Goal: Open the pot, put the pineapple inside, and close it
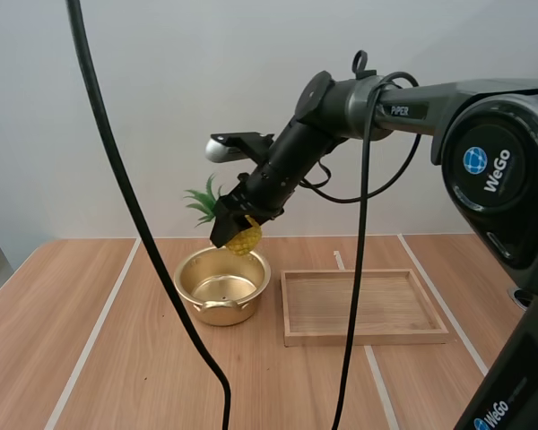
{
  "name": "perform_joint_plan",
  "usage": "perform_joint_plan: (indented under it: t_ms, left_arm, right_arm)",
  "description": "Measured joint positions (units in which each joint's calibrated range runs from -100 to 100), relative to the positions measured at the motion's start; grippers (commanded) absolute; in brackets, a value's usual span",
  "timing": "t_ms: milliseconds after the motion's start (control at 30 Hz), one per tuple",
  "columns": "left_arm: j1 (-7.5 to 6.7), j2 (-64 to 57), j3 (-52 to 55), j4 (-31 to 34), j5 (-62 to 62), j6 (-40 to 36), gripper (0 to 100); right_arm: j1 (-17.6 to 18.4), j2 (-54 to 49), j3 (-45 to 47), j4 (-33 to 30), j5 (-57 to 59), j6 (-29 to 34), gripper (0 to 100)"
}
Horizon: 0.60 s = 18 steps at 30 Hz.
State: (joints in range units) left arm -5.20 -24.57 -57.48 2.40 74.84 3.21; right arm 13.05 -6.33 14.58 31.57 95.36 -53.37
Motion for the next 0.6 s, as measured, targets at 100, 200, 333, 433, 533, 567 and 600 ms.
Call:
perform_joint_plan:
  t_ms: [100,200,333,433,533,567,600]
  left_arm:
    - [0.00,0.0,0.0,0.0,0.0,0.0,0]
    - [0.00,0.0,0.0,0.0,0.0,0.0,0]
    - [0.00,0.0,0.0,0.0,0.0,0.0,0]
    - [0.00,0.0,0.0,0.0,0.0,0.0,0]
    - [0.00,0.0,0.0,0.0,0.0,0.0,0]
    - [0.00,0.0,0.0,0.0,0.0,0.0,0]
    - [0.00,0.0,0.0,0.0,0.0,0.0,0]
  right_arm:
    - [2.6,0.0,0.0,-5.5,-6.7,0.8,0]
    - [3.7,0.9,0.0,-10.0,-11.7,1.7,0]
    - [3.9,3.7,0.0,-13.5,-13.2,2.2,0]
    - [3.9,6.3,0.0,-15.1,-13.3,2.2,0]
    - [3.9,8.6,0.0,-15.7,-13.3,2.2,0]
    - [3.9,9.3,0.0,-15.8,-13.5,2.2,0]
    - [3.9,9.9,0.0,-15.8,-13.7,2.2,0]
